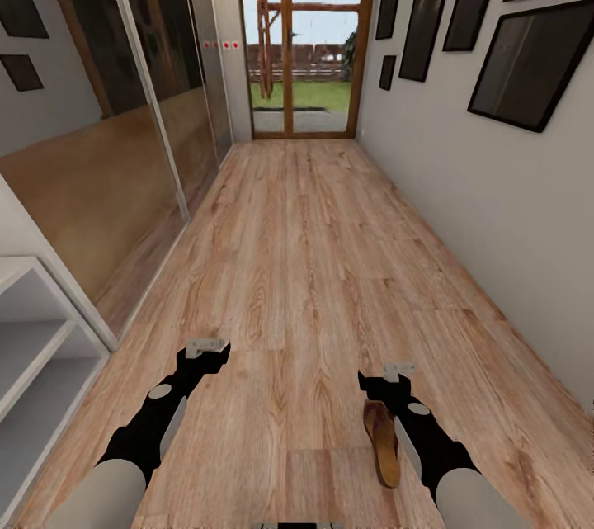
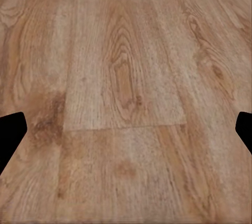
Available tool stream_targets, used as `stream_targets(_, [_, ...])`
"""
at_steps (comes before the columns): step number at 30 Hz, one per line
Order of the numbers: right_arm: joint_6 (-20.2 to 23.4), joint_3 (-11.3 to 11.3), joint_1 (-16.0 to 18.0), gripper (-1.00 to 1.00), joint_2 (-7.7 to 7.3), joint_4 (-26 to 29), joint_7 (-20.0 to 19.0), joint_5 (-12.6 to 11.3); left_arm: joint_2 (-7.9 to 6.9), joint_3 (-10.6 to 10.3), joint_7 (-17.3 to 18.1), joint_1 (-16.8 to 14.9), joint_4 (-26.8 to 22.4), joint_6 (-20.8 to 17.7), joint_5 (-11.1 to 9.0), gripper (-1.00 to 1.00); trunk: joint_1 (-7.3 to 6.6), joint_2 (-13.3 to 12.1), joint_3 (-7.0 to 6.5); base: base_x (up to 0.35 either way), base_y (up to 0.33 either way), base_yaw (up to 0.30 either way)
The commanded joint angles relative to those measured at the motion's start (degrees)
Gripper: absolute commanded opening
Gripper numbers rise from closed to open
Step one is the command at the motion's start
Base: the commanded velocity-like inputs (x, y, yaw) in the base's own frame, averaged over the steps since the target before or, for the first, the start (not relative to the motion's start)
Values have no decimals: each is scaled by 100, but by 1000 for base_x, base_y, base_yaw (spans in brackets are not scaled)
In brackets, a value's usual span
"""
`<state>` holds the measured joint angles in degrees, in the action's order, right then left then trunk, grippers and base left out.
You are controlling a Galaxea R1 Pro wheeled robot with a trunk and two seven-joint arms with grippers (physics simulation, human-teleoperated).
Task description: Pick up the two gym shoes and the two sandals from the corridor floor and place them onto the hallstand (shoe rack) in the corridor, making sure they are on the rack and not on the floor. Arrange them so the two gym shoes are next to each other and the two sandals are next to each other.
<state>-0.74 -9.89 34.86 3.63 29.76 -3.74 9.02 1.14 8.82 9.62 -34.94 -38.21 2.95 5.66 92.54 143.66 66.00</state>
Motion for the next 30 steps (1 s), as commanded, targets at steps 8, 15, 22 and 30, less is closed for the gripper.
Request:
stream_targets(8, [-8, -48, 3, 100, 12, -4, -39, 53, 9, 49, 48, -4, 6, 21, 58, 100, 19, 13, 253, 0, 0, -111])
stream_targets(15, [-22, -55, 3, 100, 7, -5, -39, 48, 9, 46, 48, -4, 7, 21, 58, 100, 37, 22, 460, 0, 0, -189])
stream_targets(22, [-26, -66, 3, 100, 7, -10, -39, 47, 10, 42, 48, -4, 7, 21, 58, 100, 55, 32, 666, 0, 0, -199])
stream_targets(30, [-33, -66, 3, 100, 6, -15, -39, 47, 10, 41, 48, -4, 7, 21, 58, 100, 68, 38, 823, 0, 0, -144])
